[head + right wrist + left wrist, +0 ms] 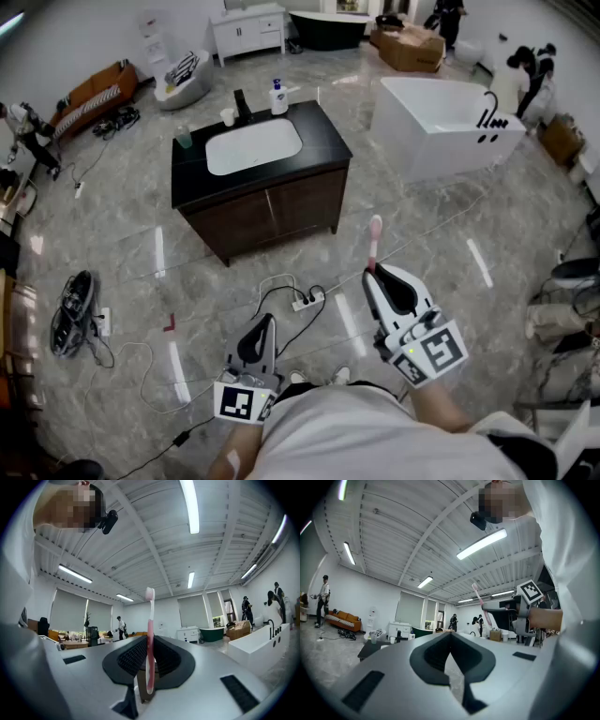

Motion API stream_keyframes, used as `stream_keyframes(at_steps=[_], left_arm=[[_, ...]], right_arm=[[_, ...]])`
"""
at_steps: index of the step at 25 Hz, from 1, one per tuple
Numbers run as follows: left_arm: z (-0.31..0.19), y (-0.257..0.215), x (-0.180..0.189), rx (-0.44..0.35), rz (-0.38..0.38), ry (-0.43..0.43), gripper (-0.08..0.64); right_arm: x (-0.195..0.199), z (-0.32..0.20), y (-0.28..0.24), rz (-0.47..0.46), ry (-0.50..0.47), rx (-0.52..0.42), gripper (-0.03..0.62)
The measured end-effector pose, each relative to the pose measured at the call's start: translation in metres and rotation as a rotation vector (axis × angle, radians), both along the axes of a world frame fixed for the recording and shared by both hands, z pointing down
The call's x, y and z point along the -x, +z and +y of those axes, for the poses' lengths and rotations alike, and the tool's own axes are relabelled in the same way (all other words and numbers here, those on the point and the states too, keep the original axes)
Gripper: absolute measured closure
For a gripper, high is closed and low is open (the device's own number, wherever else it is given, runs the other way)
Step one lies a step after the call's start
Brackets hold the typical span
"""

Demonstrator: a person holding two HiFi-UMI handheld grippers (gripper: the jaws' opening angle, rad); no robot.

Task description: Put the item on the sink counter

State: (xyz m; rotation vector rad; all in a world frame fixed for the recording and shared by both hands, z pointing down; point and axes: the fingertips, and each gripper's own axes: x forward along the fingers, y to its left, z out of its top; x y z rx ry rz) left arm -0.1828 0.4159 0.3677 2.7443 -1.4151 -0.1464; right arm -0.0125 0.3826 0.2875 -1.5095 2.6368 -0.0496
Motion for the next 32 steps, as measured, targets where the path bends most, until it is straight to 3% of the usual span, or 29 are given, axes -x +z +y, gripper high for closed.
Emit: stream_keyframes(at_steps=[13, 32], left_arm=[[0.0, -0.012, 0.008, -0.041, -0.002, -0.023, 0.557], [0.0, -0.003, 0.038, -0.028, 0.025, -0.03, 0.557]], right_arm=[[-0.003, 0.005, -0.002, 0.011, 0.014, 0.002, 0.526], [0.0, 0.005, 0.003, 0.004, 0.055, 0.024, 0.526]])
